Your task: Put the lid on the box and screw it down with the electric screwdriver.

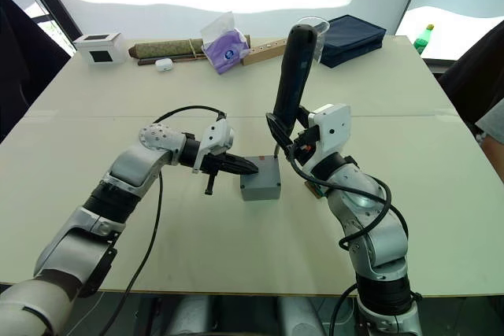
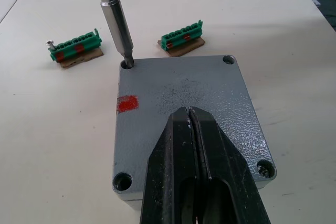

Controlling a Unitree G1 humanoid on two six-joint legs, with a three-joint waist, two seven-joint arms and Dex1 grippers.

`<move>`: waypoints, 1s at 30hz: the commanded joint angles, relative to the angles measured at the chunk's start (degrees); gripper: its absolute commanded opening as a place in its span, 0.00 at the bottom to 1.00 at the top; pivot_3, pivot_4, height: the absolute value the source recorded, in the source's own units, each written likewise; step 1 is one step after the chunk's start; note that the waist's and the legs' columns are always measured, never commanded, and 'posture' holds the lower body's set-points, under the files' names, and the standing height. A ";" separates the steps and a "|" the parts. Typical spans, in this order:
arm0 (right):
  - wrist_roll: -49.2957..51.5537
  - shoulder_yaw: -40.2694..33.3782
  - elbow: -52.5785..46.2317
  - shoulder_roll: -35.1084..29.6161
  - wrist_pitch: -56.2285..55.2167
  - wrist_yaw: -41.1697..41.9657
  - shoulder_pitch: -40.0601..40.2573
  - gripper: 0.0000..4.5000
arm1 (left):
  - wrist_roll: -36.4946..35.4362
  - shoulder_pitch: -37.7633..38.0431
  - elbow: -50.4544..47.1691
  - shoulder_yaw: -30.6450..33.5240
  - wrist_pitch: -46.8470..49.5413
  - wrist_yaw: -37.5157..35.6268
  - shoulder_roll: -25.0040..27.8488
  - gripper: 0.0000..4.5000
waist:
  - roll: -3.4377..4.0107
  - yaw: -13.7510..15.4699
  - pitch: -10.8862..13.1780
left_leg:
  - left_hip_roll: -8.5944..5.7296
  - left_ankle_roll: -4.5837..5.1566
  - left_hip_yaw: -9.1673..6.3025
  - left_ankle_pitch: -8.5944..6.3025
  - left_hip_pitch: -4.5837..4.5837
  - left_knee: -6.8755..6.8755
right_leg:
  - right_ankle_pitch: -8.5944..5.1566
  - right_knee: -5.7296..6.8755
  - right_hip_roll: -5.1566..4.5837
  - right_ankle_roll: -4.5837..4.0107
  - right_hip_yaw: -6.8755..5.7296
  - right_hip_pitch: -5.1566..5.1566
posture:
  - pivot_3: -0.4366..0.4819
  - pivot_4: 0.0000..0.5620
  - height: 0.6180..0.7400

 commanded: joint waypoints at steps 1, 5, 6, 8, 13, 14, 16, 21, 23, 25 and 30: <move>-0.80 0.51 -1.68 -0.17 -2.46 0.32 -0.51 0.47 | 2.26 0.36 1.40 -1.02 0.39 0.27 0.39 0.00 | 0.00 -0.01 0.00 | 0.00 0.00 0.00 0.00 0.00 0.00 | 0.00 0.00 0.00 0.00 0.00 0.00 | 0.48 0.27 1.00; -2.91 1.25 -0.59 -0.96 -3.53 0.61 0.35 0.47 | 2.30 0.50 1.36 -1.09 0.30 0.30 0.38 0.00 | 0.00 0.00 0.00 | 0.00 0.00 0.00 0.00 0.01 0.00 | 0.00 0.00 0.00 0.00 0.00 0.01 | 0.48 0.27 1.00; -3.27 1.31 -0.25 -0.99 -3.95 0.60 0.51 0.47 | 2.30 0.57 1.35 -1.11 0.29 0.30 0.39 0.00 | 0.00 0.00 0.00 | 0.00 0.00 0.00 0.00 0.01 0.00 | 0.00 0.00 0.00 0.00 0.00 0.00 | 0.48 0.27 1.00; -3.81 1.25 0.50 -0.75 -4.72 0.34 0.62 0.47 | 2.34 0.75 1.27 -1.21 0.23 0.30 0.40 0.00 | 0.00 0.00 0.00 | 0.00 0.00 0.00 0.00 0.02 0.00 | 0.00 -0.01 0.00 0.00 0.00 0.02 | 0.48 0.27 1.00; -5.04 2.60 1.77 -1.11 -5.13 0.72 1.58 0.47 | 2.32 0.84 1.15 -1.39 0.45 0.13 0.46 0.00 | -0.03 0.00 -0.02 | 0.00 0.00 0.00 0.00 0.06 -0.01 | 0.00 -0.01 0.00 0.00 0.00 0.06 | 0.48 0.27 1.00; -5.11 3.06 1.95 -1.23 -4.63 0.84 2.03 0.47 | 2.36 0.86 1.12 -1.44 0.44 0.10 0.49 0.00 | -0.04 0.00 -0.02 | 0.00 0.00 0.00 0.00 0.06 -0.01 | 0.00 -0.01 0.01 0.00 0.00 0.06 | 0.48 0.27 1.00; -5.71 4.36 2.61 -1.40 -3.49 0.86 3.41 0.47 | 2.42 0.91 1.09 -1.53 0.49 0.04 0.54 0.00 | -0.10 -0.01 -0.07 | 0.00 0.00 0.00 0.00 0.08 -0.01 | 0.00 -0.01 0.01 0.00 0.00 0.08 | 0.48 0.27 1.00; -6.71 6.03 4.07 -0.60 -2.48 -0.07 4.76 0.47 | 3.23 1.33 1.22 -2.11 -0.04 -0.10 0.93 0.00 | -0.41 -0.06 -0.40 | 0.02 0.01 0.00 -0.01 0.20 -0.04 | -0.01 -0.02 0.04 -0.01 0.00 0.19 | 0.48 0.27 1.00; -7.32 6.73 5.32 -0.32 -2.31 -0.28 4.55 0.47 | 3.29 1.23 1.41 -2.06 -0.03 -0.17 0.85 0.00 | -0.55 -0.07 -0.54 | 0.02 0.02 -0.01 -0.01 0.26 -0.05 | -0.01 -0.02 0.05 -0.02 0.00 0.25 | 0.48 0.27 1.00; -8.18 7.54 6.72 -0.18 -2.41 -0.31 4.31 0.47 | 3.39 1.19 1.51 -1.98 -0.03 -0.21 0.78 0.00 | -0.68 -0.08 -0.69 | 0.02 0.03 -0.01 -0.02 0.27 -0.06 | -0.02 -0.02 0.05 -0.02 0.01 0.26 | 0.48 0.27 1.00; -9.13 8.05 8.95 0.00 -2.66 0.00 3.45 0.47 | 3.58 1.04 1.71 -1.96 -0.03 -0.21 0.59 0.00 | -0.86 -0.04 -1.05 | 0.03 0.05 -0.01 -0.03 0.33 -0.08 | -0.03 -0.04 0.06 -0.04 0.01 0.34 | 0.48 0.27 1.00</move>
